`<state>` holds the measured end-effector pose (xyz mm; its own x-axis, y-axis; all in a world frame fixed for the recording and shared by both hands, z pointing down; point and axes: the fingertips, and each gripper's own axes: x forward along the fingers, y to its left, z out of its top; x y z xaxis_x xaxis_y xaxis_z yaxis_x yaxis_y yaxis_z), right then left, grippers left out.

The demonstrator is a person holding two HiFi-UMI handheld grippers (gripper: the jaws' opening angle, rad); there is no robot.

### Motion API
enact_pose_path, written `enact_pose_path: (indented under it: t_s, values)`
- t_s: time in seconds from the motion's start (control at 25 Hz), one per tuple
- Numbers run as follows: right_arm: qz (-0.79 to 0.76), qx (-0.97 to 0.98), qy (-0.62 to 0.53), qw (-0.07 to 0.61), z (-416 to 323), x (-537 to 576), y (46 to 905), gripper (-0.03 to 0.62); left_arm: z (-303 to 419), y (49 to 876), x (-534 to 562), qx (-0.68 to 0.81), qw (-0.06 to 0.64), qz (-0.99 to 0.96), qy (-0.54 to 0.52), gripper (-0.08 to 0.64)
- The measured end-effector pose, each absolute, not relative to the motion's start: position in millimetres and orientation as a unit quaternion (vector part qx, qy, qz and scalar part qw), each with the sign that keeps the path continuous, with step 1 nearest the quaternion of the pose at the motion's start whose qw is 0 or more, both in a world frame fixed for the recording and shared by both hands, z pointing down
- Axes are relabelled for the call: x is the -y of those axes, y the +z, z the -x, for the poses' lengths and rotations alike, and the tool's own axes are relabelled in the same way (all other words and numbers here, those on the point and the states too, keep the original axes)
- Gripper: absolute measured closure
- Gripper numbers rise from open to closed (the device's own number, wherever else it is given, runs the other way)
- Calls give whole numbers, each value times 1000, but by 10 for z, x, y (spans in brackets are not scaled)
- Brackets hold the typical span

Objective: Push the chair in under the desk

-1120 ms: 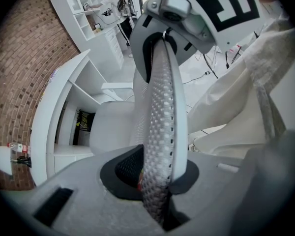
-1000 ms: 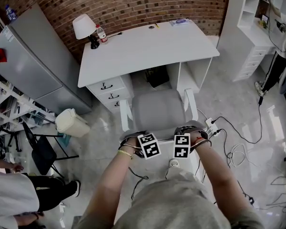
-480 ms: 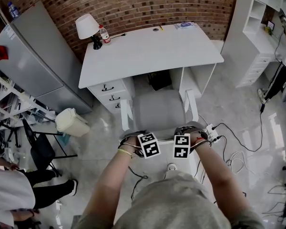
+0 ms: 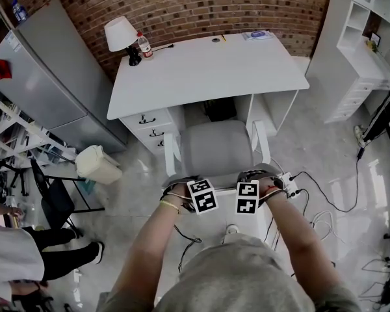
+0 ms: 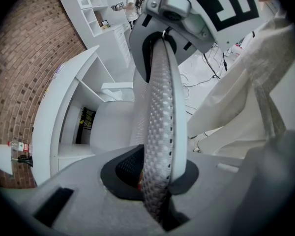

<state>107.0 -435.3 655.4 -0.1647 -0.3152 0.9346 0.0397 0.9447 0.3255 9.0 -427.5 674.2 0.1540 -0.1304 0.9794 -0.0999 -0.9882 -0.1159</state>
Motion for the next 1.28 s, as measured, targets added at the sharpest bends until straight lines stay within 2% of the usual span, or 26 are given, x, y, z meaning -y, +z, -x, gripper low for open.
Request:
enact_pose_path:
  t_s: [1.28]
  values:
    - [-76, 750, -154, 639, -1228, 5007, 6529, 578, -241, 6704, 4895, -98, 7, 758, -645, 497]
